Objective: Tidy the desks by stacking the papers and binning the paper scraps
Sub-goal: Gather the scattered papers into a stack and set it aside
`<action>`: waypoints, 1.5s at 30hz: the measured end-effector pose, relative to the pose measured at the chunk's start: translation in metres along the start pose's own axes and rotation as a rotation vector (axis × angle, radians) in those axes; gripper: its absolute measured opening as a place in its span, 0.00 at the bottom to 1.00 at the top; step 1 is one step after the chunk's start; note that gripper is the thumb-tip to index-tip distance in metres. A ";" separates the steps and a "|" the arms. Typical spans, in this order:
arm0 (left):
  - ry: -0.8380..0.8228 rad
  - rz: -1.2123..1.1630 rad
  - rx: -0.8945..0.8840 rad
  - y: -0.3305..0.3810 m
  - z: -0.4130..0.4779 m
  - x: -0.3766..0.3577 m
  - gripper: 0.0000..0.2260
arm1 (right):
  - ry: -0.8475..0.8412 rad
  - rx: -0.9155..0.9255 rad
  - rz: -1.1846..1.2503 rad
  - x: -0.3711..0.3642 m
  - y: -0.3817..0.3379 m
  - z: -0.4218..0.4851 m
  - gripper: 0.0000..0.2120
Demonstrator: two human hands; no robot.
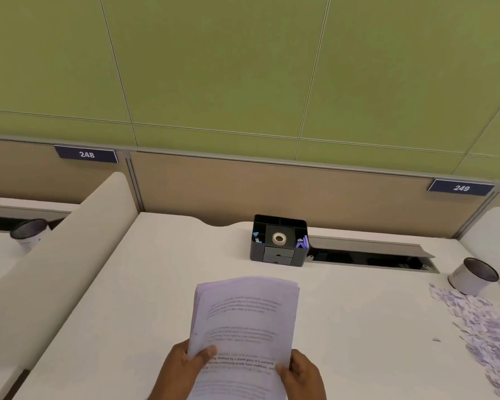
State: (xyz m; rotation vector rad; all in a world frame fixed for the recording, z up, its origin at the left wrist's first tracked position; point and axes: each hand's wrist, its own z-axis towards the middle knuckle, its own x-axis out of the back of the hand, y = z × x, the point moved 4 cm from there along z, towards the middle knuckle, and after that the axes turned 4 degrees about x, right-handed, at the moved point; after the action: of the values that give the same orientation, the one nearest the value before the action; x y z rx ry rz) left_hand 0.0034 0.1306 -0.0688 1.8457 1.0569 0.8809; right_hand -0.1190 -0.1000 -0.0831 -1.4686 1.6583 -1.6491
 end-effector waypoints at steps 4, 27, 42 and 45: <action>-0.003 0.038 0.068 0.005 0.044 0.062 0.05 | -0.078 -0.052 -0.018 -0.051 -0.021 0.036 0.12; 0.309 0.311 0.025 0.035 0.313 0.274 0.15 | -0.052 -0.270 0.218 -0.296 -0.158 0.271 0.04; 0.459 0.670 0.100 0.058 0.402 0.279 0.18 | -0.027 -0.242 0.097 -0.333 -0.188 0.366 0.06; 0.517 0.731 0.091 0.055 0.402 0.271 0.23 | -0.021 -0.248 0.087 -0.338 -0.187 0.372 0.05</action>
State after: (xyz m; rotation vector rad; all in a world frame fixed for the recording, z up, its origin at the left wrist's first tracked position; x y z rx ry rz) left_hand 0.4741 0.2345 -0.1447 2.1740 0.6947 1.8347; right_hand 0.3950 0.0431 -0.1379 -1.4950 1.9428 -1.4172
